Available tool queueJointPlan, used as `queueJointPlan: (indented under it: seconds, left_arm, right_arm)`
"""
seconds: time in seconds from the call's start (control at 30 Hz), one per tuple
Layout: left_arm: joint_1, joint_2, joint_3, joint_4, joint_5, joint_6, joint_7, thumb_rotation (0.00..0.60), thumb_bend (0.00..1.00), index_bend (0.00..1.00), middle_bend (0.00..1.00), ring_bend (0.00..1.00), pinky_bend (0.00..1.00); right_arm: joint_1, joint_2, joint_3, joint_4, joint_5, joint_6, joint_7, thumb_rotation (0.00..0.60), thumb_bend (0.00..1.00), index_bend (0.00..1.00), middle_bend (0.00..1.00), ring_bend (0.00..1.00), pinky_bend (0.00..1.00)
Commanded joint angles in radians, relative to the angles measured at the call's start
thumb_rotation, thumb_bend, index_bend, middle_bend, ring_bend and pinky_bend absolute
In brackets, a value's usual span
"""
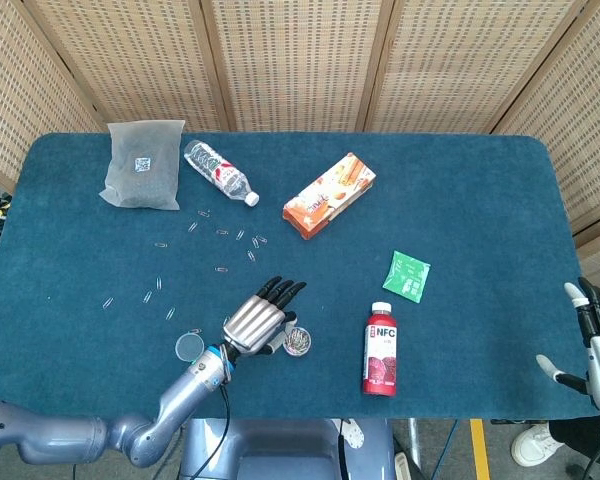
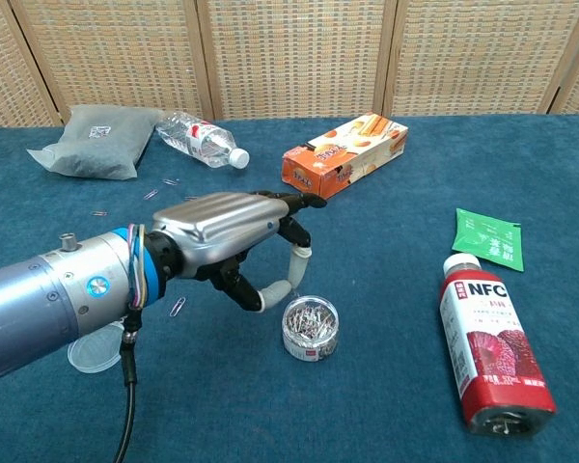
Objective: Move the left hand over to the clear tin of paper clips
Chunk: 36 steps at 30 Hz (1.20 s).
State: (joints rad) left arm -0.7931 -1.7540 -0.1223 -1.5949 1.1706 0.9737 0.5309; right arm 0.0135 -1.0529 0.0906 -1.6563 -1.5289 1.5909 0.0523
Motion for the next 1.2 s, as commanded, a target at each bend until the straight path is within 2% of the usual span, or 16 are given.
queueJointPlan:
  seconds: [0.03,0.3,0.37,0.43,0.5,0.6,0.7,0.8,1.0,1.2]
  left_arm:
    - [-0.005,-0.018,0.006,0.006,-0.013,0.004,0.023,0.600,0.48,0.81,0.00,0.00,0.00]
    - [-0.011,-0.046,0.005,0.030,-0.030,0.002,0.028,0.600,0.48,0.81,0.00,0.00,0.00]
    - [-0.014,-0.052,0.004,0.036,-0.035,-0.003,0.026,0.600,0.48,0.78,0.00,0.00,0.00]
    - [-0.016,-0.058,0.004,0.041,-0.041,-0.009,0.022,0.600,0.45,0.66,0.00,0.00,0.00]
    - [-0.018,-0.060,0.003,0.042,-0.046,-0.013,0.021,0.600,0.36,0.45,0.00,0.00,0.00]
    - [-0.018,-0.060,0.002,0.038,-0.039,-0.009,0.013,0.600,0.26,0.24,0.00,0.00,0.00]
    - [-0.017,-0.051,-0.001,0.030,-0.023,-0.002,-0.004,0.600,0.21,0.12,0.00,0.00,0.00]
    - [-0.016,-0.030,-0.002,0.017,-0.001,-0.005,-0.034,0.600,0.17,0.06,0.00,0.00,0.00]
    - [-0.009,0.006,-0.007,-0.011,0.019,0.004,-0.063,0.600,0.15,0.05,0.00,0.00,0.00]
    - [0.044,0.164,-0.031,-0.093,0.045,0.107,-0.052,0.600,0.15,0.01,0.00,0.00,0.00]
  right_arm:
    - [-0.001,0.001,0.000,0.001,0.000,0.001,0.004,0.600,0.00,0.00,0.00,0.00,0.00]
    - [-0.001,0.002,-0.001,0.000,-0.002,0.001,0.005,0.600,0.00,0.00,0.00,0.00,0.00]
    - [0.000,0.002,-0.001,0.000,-0.002,0.000,0.003,0.600,0.00,0.00,0.00,0.00,0.00]
    - [0.000,0.002,-0.001,0.000,-0.001,0.000,0.003,0.600,0.00,0.00,0.00,0.00,0.00]
    - [0.000,0.002,0.000,0.000,0.000,-0.001,0.003,0.600,0.00,0.00,0.00,0.00,0.00]
    - [0.000,0.002,0.000,0.001,0.001,-0.002,0.005,0.600,0.00,0.00,0.00,0.00,0.00]
    - [0.001,0.003,0.000,0.001,0.000,-0.002,0.007,0.600,0.00,0.00,0.00,0.00,0.00]
    - [0.001,0.002,-0.001,0.000,-0.002,-0.001,0.005,0.600,0.00,0.00,0.00,0.00,0.00]
    - [0.002,0.000,-0.004,-0.003,-0.008,-0.002,-0.003,0.600,0.00,0.00,0.00,0.00,0.00]
    - [0.002,-0.003,-0.007,-0.007,-0.015,-0.001,-0.016,0.600,0.00,0.00,0.00,0.00,0.00]
